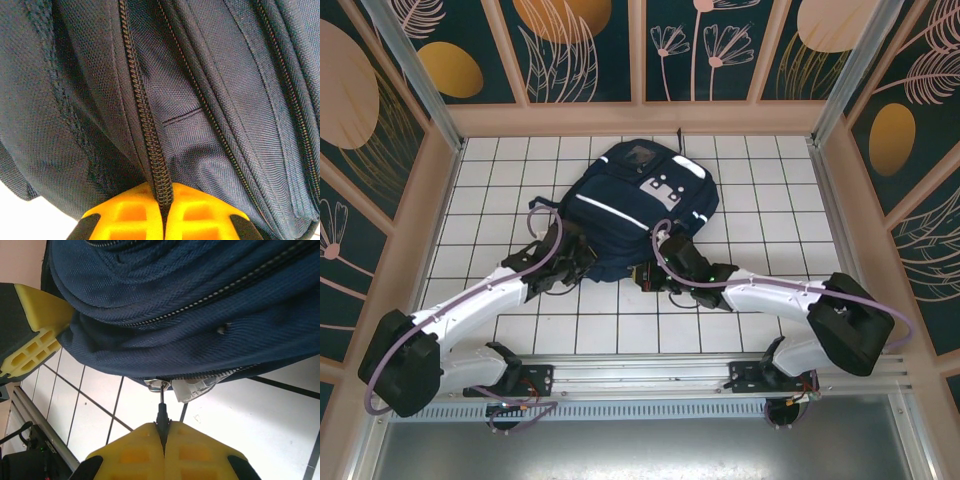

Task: Pack the student bag

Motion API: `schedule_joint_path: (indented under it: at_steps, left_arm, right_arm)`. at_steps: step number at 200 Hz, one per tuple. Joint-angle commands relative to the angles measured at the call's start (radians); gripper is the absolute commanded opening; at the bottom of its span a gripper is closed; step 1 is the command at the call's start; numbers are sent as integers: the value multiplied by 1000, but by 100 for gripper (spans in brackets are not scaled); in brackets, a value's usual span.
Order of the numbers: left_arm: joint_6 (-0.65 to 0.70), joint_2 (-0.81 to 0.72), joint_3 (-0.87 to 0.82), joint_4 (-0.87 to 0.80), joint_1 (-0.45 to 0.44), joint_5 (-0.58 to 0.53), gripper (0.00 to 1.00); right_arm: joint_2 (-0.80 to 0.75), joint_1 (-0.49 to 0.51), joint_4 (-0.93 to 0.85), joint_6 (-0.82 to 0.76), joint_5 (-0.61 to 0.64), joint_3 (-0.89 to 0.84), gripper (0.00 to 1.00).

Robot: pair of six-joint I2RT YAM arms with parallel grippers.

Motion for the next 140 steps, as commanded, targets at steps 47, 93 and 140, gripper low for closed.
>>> schedule_joint_path:
  at_steps: [47,93,140]
  left_arm:
    - [198,8,150,-164,70,-120,0]
    - [238,12,180,-136,87,7,53]
    - [26,-69,56,-44,86,180,61]
  right_arm:
    - [12,-7,-96,-86,-15,140,0]
    - [117,3,-39,-29,-145,244,0]
    - [189,14,-35,-9,-182,352,0]
